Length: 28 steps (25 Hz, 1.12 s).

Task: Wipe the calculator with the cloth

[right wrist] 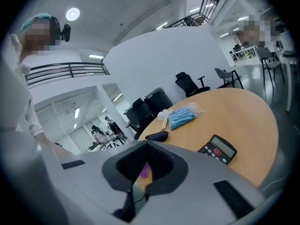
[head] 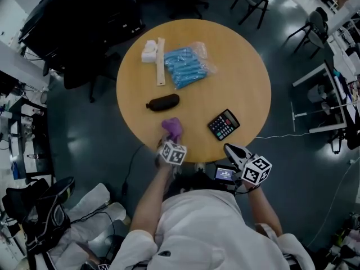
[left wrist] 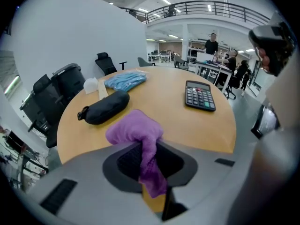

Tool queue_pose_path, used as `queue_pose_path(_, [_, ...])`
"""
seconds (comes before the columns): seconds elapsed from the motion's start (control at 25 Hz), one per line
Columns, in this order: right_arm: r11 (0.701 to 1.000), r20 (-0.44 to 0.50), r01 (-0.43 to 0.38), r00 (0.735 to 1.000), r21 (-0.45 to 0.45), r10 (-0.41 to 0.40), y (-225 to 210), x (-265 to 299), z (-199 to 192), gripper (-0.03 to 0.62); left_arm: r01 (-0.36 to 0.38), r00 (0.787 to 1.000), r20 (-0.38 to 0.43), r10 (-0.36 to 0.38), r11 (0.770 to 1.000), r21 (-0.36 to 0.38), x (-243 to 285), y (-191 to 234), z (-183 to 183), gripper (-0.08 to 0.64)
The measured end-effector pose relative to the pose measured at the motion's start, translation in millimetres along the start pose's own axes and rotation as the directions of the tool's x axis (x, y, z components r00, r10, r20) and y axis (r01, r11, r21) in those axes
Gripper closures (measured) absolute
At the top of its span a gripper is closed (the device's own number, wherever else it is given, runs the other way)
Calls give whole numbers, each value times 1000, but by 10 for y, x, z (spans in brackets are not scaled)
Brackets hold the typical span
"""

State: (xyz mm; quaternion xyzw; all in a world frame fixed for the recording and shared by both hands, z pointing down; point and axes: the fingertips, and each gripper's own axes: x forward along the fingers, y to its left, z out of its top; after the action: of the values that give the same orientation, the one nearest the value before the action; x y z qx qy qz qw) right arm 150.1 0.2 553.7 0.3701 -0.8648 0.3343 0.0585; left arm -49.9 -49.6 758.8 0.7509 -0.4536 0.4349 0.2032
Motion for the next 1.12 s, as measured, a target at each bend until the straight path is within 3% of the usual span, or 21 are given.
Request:
queue_pose_path(0.48, [999, 10, -33, 999, 21, 32, -15, 27, 10, 577, 10, 995, -102, -15, 999, -44, 129, -33, -157, 462])
queue_pose_path(0.84, [998, 25, -55, 998, 28, 55, -10, 95, 47, 577, 2, 990, -142, -13, 997, -74, 55, 40, -244, 376])
queue_pose_path(1.12, [998, 32, -56, 998, 31, 55, -26, 99, 57, 577, -24, 994, -107, 9, 989, -145, -148, 181, -259, 372])
